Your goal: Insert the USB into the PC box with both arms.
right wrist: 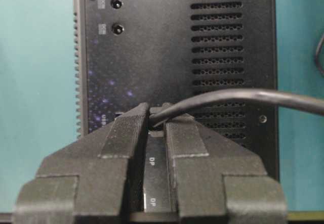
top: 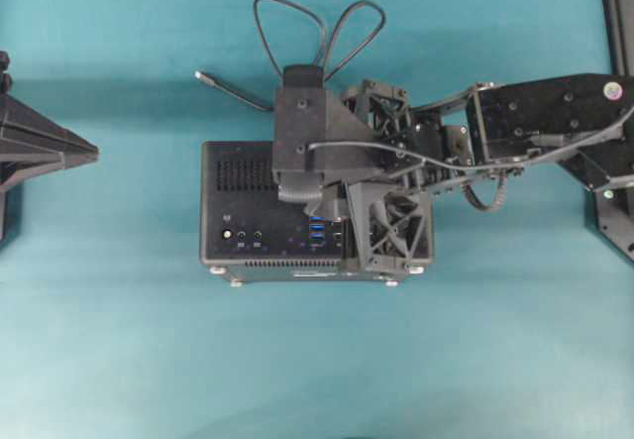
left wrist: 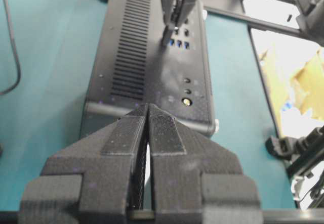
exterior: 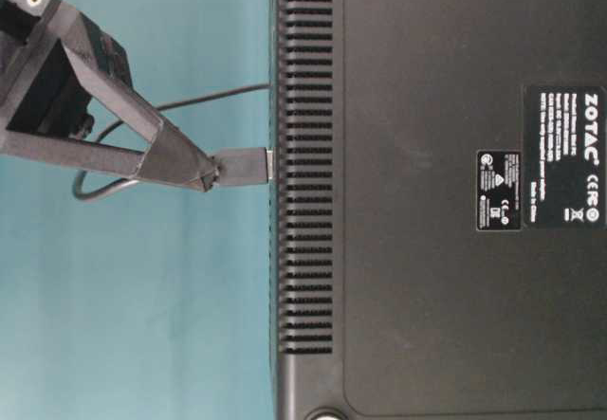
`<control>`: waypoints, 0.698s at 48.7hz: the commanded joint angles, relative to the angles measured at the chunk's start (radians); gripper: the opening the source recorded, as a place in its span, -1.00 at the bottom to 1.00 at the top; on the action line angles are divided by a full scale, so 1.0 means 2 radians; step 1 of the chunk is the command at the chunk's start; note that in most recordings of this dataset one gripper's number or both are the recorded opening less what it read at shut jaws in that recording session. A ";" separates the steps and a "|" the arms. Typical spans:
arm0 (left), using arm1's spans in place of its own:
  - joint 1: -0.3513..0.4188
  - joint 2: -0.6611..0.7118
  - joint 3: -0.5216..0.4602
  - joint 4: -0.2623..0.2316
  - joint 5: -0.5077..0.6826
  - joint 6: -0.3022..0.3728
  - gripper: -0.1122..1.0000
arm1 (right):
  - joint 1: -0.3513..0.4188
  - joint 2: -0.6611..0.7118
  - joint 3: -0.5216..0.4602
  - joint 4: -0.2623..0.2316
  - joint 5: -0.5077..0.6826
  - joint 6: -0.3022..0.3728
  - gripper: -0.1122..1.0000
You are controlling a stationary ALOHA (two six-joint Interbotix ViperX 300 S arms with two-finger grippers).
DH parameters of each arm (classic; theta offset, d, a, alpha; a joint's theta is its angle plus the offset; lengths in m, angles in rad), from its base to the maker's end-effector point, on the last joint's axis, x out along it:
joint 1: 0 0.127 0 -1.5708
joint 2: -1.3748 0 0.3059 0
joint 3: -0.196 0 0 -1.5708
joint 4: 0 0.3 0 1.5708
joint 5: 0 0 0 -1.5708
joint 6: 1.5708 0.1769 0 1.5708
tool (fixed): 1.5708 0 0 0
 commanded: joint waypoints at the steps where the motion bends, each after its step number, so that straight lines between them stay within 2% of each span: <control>1: -0.001 0.002 -0.006 0.002 -0.005 -0.001 -0.80 | 0.001 -0.006 -0.001 0.000 0.004 0.004 -0.62; 19: -0.001 0.003 0.002 0.001 -0.013 -0.012 -0.80 | 0.025 -0.005 0.002 0.035 0.003 0.005 -0.62; 34: -0.001 0.003 0.002 0.002 -0.013 -0.011 -0.80 | 0.007 -0.006 0.003 0.020 0.010 0.003 -0.62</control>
